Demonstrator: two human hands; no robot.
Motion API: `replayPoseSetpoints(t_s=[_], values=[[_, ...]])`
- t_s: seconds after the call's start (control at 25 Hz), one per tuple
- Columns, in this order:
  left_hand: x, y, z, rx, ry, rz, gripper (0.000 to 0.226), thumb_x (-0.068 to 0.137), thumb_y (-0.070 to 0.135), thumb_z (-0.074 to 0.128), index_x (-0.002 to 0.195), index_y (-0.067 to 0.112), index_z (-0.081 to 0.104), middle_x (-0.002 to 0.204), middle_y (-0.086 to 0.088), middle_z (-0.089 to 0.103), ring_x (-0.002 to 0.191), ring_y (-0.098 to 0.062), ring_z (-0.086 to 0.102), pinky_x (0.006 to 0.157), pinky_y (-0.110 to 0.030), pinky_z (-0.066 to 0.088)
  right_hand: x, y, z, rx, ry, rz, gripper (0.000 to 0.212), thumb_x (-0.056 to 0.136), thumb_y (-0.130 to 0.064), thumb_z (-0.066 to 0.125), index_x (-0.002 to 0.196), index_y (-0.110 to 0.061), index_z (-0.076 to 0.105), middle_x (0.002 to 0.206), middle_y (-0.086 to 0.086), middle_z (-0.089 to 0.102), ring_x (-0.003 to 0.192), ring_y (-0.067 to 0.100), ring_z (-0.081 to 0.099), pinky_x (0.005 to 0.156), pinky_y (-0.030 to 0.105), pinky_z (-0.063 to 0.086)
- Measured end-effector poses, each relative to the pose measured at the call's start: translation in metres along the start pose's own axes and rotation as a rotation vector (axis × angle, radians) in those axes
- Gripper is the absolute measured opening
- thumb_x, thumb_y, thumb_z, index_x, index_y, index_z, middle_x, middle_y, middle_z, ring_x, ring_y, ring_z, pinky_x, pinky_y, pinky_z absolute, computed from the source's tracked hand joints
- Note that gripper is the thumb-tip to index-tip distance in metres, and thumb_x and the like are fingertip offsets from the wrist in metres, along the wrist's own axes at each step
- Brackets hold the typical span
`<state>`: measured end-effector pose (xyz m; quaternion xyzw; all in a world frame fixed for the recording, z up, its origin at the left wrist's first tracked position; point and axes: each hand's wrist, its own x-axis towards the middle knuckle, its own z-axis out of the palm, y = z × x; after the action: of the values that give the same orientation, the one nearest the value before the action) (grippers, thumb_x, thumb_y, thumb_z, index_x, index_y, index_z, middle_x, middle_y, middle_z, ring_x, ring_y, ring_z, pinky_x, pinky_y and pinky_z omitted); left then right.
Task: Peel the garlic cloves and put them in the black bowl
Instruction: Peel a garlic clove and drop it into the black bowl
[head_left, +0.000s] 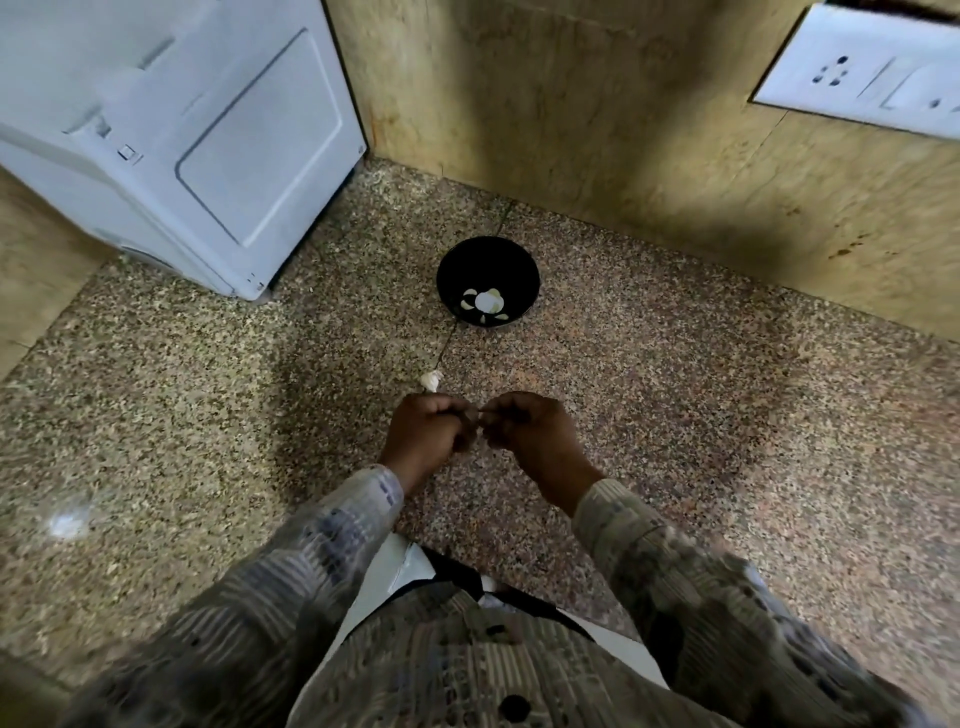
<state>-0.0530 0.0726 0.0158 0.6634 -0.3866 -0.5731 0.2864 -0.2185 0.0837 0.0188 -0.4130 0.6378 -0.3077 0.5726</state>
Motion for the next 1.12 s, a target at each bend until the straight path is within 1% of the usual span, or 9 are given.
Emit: replayPoseSetpoints(t_s=[0.12, 0.24, 0.44, 0.52, 0.6, 0.68, 0.76, 0.92, 1.12], values=[[-0.029, 0.035, 0.002, -0.401, -0.128, -0.310, 0.014, 0.097, 0.000, 0.054, 0.094, 0.002, 0.068, 0.080, -0.016, 0.071, 0.065, -0.024, 0.068, 0.060, -0.035, 0.058, -0.022, -0.017, -0.022, -0.188, -0.007, -0.273, 0.007, 0.087, -0.012, 0.080, 0.094, -0.014, 0.080, 0.083, -0.004, 0.078, 0.074, 0.001, 0.069, 0.071, 0.018, 0.056], [-0.053, 0.054, 0.012, -0.445, -0.128, -0.277, 0.013, 0.099, 0.003, 0.056, 0.096, 0.002, 0.069, 0.081, -0.014, 0.072, 0.068, -0.023, 0.070, 0.062, -0.035, 0.061, -0.038, -0.037, -0.039, -0.203, -0.013, -0.380, 0.007, 0.086, -0.011, 0.081, 0.091, -0.016, 0.081, 0.080, -0.009, 0.076, 0.073, -0.001, 0.068, 0.070, 0.015, 0.053], [-0.089, 0.061, 0.025, 0.606, 0.359, 0.925, 0.018, 0.090, 0.007, 0.072, 0.105, 0.014, 0.079, 0.101, -0.001, 0.077, 0.089, -0.015, 0.071, 0.079, -0.024, 0.055, -0.068, -0.079, -0.059, 0.481, -0.196, 0.135, 0.012, 0.095, 0.002, 0.061, 0.095, 0.000, 0.073, 0.084, 0.015, 0.072, 0.074, 0.020, 0.068, 0.070, 0.033, 0.060], [-0.094, 0.065, 0.021, 0.847, 0.386, 1.140, 0.024, 0.089, 0.007, 0.071, 0.110, 0.013, 0.077, 0.110, -0.005, 0.075, 0.095, -0.020, 0.069, 0.084, -0.030, 0.054, -0.081, -0.091, -0.065, 0.575, -0.266, 0.226, 0.016, 0.098, 0.001, 0.055, 0.095, -0.001, 0.070, 0.081, 0.011, 0.068, 0.072, 0.016, 0.065, 0.069, 0.029, 0.057], [-0.108, 0.078, 0.027, 0.572, 0.355, 0.943, 0.015, 0.092, 0.011, 0.069, 0.104, 0.013, 0.078, 0.100, -0.004, 0.077, 0.087, -0.019, 0.070, 0.078, -0.030, 0.057, -0.091, -0.094, -0.070, 0.426, -0.193, 0.019, 0.010, 0.095, 0.001, 0.062, 0.093, 0.000, 0.072, 0.081, 0.009, 0.071, 0.073, 0.016, 0.065, 0.069, 0.028, 0.057], [-0.127, 0.099, 0.040, -0.157, 0.152, 0.437, 0.010, 0.092, 0.003, 0.068, 0.096, 0.005, 0.077, 0.088, -0.012, 0.077, 0.076, -0.024, 0.070, 0.072, -0.034, 0.059, -0.102, -0.096, -0.078, 0.184, -0.068, -0.341, 0.007, 0.092, 0.000, 0.070, 0.096, -0.002, 0.076, 0.086, 0.007, 0.077, 0.078, 0.016, 0.070, 0.074, 0.030, 0.059], [-0.140, 0.112, 0.047, -0.543, 0.047, 0.214, 0.012, 0.091, -0.003, 0.066, 0.100, -0.004, 0.073, 0.089, -0.020, 0.076, 0.076, -0.028, 0.071, 0.073, -0.036, 0.061, -0.110, -0.102, -0.082, 0.149, -0.049, -0.500, 0.011, 0.092, -0.001, 0.070, 0.100, -0.005, 0.077, 0.092, 0.008, 0.079, 0.086, 0.021, 0.075, 0.079, 0.032, 0.062], [-0.165, 0.115, 0.060, -0.136, 0.427, 0.610, 0.015, 0.088, 0.001, 0.075, 0.100, 0.007, 0.079, 0.093, -0.002, 0.079, 0.085, -0.014, 0.076, 0.077, -0.028, 0.061, -0.125, -0.116, -0.079, 0.256, 0.020, -0.387, 0.011, 0.093, -0.001, 0.070, 0.100, -0.006, 0.076, 0.092, 0.007, 0.079, 0.085, 0.018, 0.075, 0.073, 0.030, 0.061], [-0.182, 0.119, 0.064, 0.088, 0.619, 0.775, 0.014, 0.086, 0.008, 0.079, 0.097, 0.017, 0.081, 0.091, 0.013, 0.077, 0.085, 0.002, 0.072, 0.078, -0.019, 0.059, -0.139, -0.118, -0.093, -0.273, 0.186, -0.909, 0.018, 0.090, -0.004, 0.070, 0.100, -0.017, 0.076, 0.095, -0.010, 0.074, 0.085, 0.002, 0.070, 0.075, 0.023, 0.060]])
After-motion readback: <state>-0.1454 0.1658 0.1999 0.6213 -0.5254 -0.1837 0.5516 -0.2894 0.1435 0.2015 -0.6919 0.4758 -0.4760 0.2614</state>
